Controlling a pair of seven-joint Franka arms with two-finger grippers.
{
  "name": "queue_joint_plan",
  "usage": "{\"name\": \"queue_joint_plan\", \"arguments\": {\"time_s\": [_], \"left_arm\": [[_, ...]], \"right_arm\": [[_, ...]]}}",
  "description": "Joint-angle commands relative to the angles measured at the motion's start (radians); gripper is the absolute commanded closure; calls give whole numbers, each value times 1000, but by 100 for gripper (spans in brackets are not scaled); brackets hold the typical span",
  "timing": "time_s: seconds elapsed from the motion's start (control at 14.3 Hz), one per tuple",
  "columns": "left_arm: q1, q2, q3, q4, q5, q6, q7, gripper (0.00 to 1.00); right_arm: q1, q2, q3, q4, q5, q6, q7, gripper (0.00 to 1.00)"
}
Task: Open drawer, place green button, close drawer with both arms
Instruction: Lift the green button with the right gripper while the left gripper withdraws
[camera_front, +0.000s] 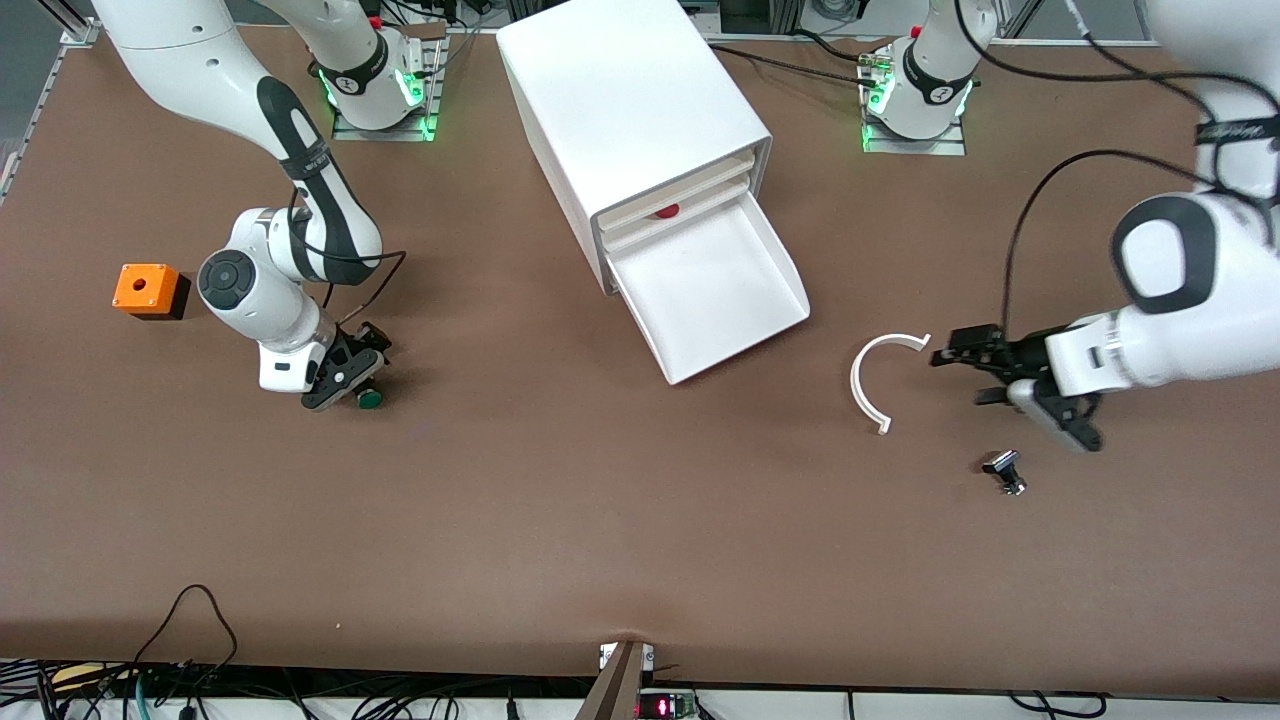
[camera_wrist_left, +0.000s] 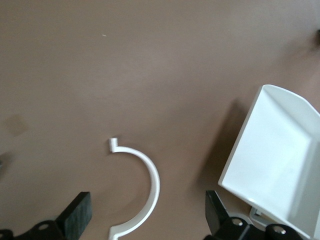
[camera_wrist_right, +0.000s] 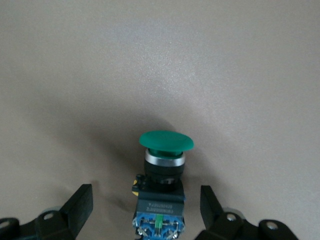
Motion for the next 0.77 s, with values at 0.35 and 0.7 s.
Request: {"name": "queue_joint_plan", "arguments": {"time_s": [0.35,0.7], "left_arm": [[82,-155,-7,13,247,-93,-179,0],[87,-164,12,179,373,-297,-370,0]], "right_arm": [[-14,-4,5,-10,24,20,-109,83],[-12,-27,5,70,24,-90,-112,89]]}}
